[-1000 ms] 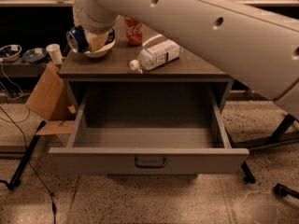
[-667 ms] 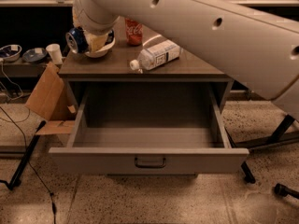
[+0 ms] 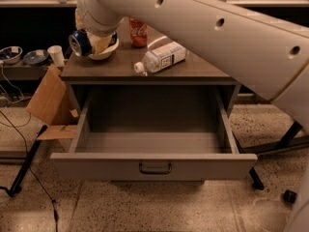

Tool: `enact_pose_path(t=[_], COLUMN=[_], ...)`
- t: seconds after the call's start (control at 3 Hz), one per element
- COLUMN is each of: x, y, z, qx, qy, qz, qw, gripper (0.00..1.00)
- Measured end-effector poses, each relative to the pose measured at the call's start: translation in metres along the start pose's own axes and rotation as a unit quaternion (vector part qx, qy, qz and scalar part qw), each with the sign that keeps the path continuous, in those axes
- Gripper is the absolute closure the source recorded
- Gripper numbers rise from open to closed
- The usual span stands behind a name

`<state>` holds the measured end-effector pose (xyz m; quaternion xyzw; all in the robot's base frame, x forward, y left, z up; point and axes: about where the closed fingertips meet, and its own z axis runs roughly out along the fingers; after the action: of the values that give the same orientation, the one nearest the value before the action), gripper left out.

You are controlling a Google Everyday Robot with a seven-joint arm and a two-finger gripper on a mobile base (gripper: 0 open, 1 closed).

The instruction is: Pick pepsi can from top drawer and place on counter

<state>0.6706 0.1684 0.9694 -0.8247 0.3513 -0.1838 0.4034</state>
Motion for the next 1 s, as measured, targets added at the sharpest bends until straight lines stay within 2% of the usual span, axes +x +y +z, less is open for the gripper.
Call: enact_pose_path(t=[1.0], x=[0.043], y=[0.021], z=[0.031], qx=[-0.047], qy=[0.019], qz=[0.023], qw=[0.9984], gripper=[1.0])
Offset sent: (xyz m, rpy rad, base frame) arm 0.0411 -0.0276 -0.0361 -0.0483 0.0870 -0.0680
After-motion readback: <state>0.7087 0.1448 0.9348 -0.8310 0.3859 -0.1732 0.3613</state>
